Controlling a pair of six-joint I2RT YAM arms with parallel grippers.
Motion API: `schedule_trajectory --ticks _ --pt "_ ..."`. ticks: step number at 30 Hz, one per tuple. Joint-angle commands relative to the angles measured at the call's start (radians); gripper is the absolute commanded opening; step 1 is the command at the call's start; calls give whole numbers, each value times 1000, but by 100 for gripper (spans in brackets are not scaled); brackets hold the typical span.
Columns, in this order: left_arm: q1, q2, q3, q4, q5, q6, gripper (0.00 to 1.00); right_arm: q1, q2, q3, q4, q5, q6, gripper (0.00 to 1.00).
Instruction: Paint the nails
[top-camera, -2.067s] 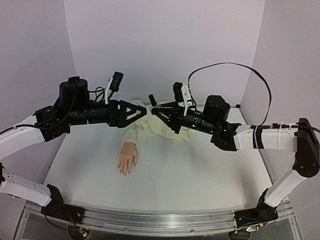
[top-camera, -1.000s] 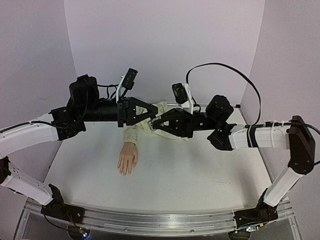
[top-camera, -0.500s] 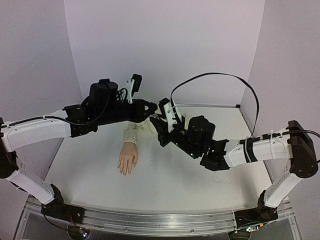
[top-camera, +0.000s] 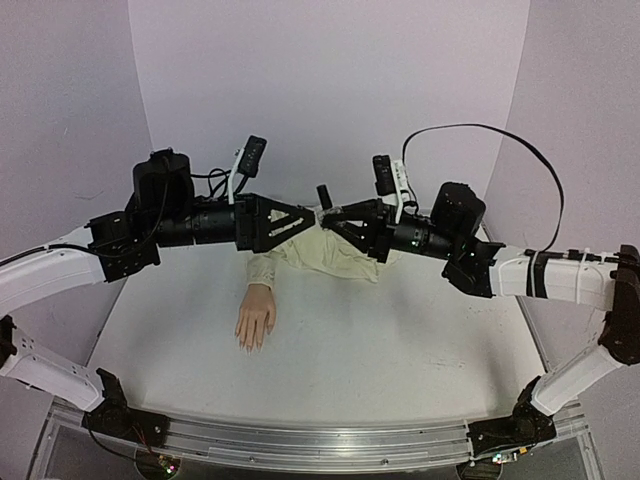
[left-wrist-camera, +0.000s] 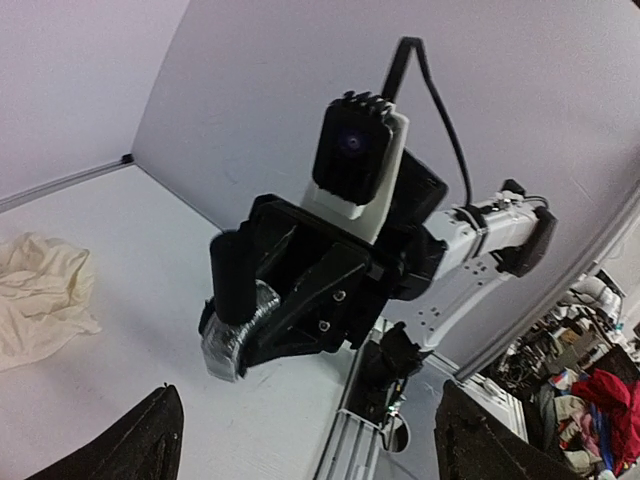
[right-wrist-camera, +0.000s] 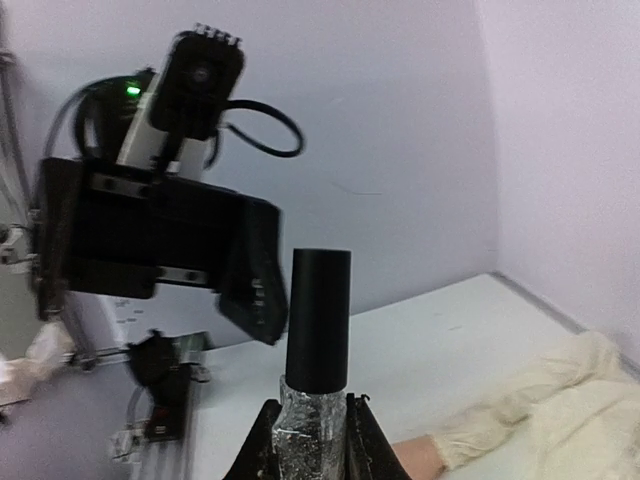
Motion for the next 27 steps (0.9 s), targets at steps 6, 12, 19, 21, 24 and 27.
schedule_trajectory --ticks 6,12,19,21,24,27 --pt "15 13 4 235 274 -79 76 14 22 77 288 -481 385 0" --pt "15 27 9 282 295 -89 58 16 66 82 357 -500 443 0" --pt "12 50 11 294 297 -81 34 15 81 77 364 -484 429 0" --pt "11 60 7 294 288 -76 27 14 80 73 363 -458 408 0" --pt "12 64 -9 291 242 -62 14 14 74 56 335 -395 345 0" --pt "12 60 -17 251 144 -36 3 16 21 38 109 -183 143 0"
